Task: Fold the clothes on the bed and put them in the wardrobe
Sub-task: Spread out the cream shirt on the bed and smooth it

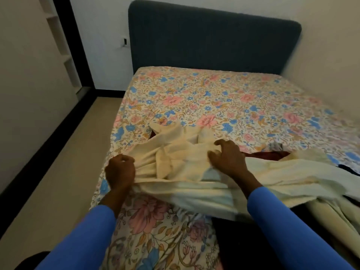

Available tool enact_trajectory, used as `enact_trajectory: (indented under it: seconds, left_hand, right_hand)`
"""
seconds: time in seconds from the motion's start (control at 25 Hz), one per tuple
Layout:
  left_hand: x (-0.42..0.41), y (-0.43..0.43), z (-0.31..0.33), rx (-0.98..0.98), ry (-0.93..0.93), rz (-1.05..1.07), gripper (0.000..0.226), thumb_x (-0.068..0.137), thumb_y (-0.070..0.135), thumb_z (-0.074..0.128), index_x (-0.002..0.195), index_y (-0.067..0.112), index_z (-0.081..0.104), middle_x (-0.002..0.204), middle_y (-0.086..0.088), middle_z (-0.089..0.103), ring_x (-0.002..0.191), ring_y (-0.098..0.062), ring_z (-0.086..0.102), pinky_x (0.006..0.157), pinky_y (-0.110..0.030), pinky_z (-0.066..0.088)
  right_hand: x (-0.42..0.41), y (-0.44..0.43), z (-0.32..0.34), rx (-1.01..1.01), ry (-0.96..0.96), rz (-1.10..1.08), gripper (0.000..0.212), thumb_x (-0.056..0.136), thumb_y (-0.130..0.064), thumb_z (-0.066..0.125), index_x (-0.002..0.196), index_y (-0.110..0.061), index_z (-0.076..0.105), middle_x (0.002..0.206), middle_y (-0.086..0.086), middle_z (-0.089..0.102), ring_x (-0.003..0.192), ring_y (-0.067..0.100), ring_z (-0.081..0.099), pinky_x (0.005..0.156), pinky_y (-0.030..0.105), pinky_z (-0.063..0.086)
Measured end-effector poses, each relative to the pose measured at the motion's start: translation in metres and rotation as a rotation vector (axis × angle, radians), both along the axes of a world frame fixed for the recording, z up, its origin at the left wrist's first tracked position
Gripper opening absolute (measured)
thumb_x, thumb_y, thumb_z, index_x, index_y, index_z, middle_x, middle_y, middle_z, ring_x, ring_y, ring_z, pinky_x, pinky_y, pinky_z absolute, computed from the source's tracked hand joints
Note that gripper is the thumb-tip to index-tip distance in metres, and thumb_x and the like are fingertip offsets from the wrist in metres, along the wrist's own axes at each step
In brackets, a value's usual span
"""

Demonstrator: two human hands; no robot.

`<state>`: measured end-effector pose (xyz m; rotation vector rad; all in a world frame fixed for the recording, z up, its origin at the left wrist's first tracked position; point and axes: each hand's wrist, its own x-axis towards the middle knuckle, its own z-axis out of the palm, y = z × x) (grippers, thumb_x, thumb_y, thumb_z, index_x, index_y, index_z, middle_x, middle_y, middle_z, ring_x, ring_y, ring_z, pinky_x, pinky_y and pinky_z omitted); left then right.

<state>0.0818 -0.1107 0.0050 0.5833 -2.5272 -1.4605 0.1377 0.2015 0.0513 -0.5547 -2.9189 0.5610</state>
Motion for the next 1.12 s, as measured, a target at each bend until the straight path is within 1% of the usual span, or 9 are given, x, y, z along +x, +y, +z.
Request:
enact_trajectory:
  seconds: [0.24, 0.32, 0.4, 0.52, 0.6, 0.72, 0.8, 0.92, 1.12]
  left_hand:
    - [0.02, -0.021, -0.026, -0.607, 0.218, -0.212, 0.022, 0.092, 0.039, 0.067, 0.107, 0.024, 0.068, 0.124, -0.009, 0.059, 0.114, -0.031, 0.055, 0.094, -0.043, 0.038]
    - [0.022, 0.012, -0.022, -0.337, 0.215, -0.331, 0.016, 0.098, 0.023, 0.06, 0.111, 0.017, 0.067, 0.113, -0.009, 0.064, 0.101, -0.027, 0.061, 0.08, -0.034, 0.041]
    - [0.012, 0.042, -0.004, 0.359, -0.083, -0.267, 0.027, 0.103, 0.009, 0.047, 0.122, 0.008, 0.065, 0.115, -0.018, 0.068, 0.096, -0.029, 0.065, 0.076, -0.034, 0.049]
    - [0.009, 0.045, 0.011, 0.833, -0.16, -0.343, 0.026, 0.104, 0.001, 0.041, 0.119, 0.007, 0.062, 0.106, -0.021, 0.067, 0.086, -0.027, 0.068, 0.067, -0.03, 0.059]
    - [0.014, 0.035, 0.032, 0.565, 0.1, -0.595, 0.041, 0.093, -0.01, 0.054, 0.123, 0.016, 0.057, 0.107, -0.011, 0.069, 0.093, -0.023, 0.069, 0.073, -0.028, 0.057]
    - [-0.004, 0.029, 0.082, -0.129, 0.443, -0.608, 0.073, 0.077, 0.033, 0.078, 0.142, 0.028, 0.047, 0.136, 0.0, 0.056, 0.121, -0.017, 0.053, 0.096, -0.033, 0.046]
    - [-0.015, 0.028, 0.142, -0.245, 0.531, -0.702, 0.062, 0.077, 0.051, 0.073, 0.129, 0.019, 0.061, 0.129, -0.007, 0.062, 0.116, -0.023, 0.058, 0.093, -0.038, 0.046]
    - [-0.024, 0.012, 0.259, -0.247, 0.712, -0.722, 0.017, 0.088, 0.025, 0.077, 0.099, 0.013, 0.074, 0.092, -0.002, 0.072, 0.081, -0.017, 0.064, 0.073, -0.038, 0.049]
    - [-0.003, -0.031, 0.452, -0.807, 1.222, -0.471, 0.026, 0.094, 0.02, 0.065, 0.119, 0.022, 0.057, 0.104, -0.009, 0.067, 0.087, -0.035, 0.068, 0.076, -0.046, 0.059]
  right_hand:
    - [-0.037, -0.082, -0.004, 0.125, 0.151, 0.604, 0.051, 0.088, -0.015, 0.066, 0.139, -0.019, 0.058, 0.143, 0.006, 0.054, 0.129, 0.029, 0.05, 0.104, 0.049, 0.047]
    - [-0.058, -0.123, -0.007, 0.099, -0.071, 0.612, 0.053, 0.095, -0.035, 0.065, 0.144, -0.018, 0.052, 0.142, 0.008, 0.055, 0.127, 0.029, 0.053, 0.098, 0.042, 0.049]
    - [-0.074, -0.145, -0.018, -0.145, -0.307, 0.393, 0.076, 0.09, -0.065, 0.063, 0.141, -0.01, 0.054, 0.137, 0.011, 0.06, 0.122, 0.032, 0.058, 0.091, 0.036, 0.048]
    - [-0.071, -0.143, -0.005, -0.666, -0.258, 0.183, 0.06, 0.081, -0.047, 0.08, 0.118, -0.001, 0.068, 0.115, 0.019, 0.07, 0.109, 0.037, 0.066, 0.089, 0.044, 0.059]
    - [-0.068, -0.132, 0.032, -0.761, -0.188, 0.223, 0.024, 0.088, -0.012, 0.071, 0.105, 0.004, 0.072, 0.108, 0.026, 0.072, 0.105, 0.039, 0.069, 0.094, 0.048, 0.059]
    - [-0.05, -0.127, 0.116, -0.584, -0.021, 0.417, 0.026, 0.093, -0.004, 0.054, 0.104, 0.001, 0.077, 0.103, 0.021, 0.075, 0.094, 0.027, 0.071, 0.089, 0.041, 0.058]
    - [-0.038, -0.127, 0.182, -0.424, 0.121, 0.54, 0.029, 0.093, -0.014, 0.054, 0.104, -0.002, 0.079, 0.101, 0.015, 0.076, 0.092, 0.021, 0.071, 0.088, 0.039, 0.057]
    - [-0.024, -0.115, 0.292, 0.069, 0.391, 0.578, 0.043, 0.091, -0.014, 0.063, 0.133, -0.009, 0.063, 0.121, 0.012, 0.07, 0.108, 0.026, 0.066, 0.091, 0.035, 0.049]
    - [0.012, -0.07, 0.451, 0.561, 0.872, 0.485, 0.021, 0.094, -0.013, 0.062, 0.113, -0.009, 0.069, 0.107, 0.018, 0.07, 0.1, 0.042, 0.065, 0.083, 0.046, 0.051]
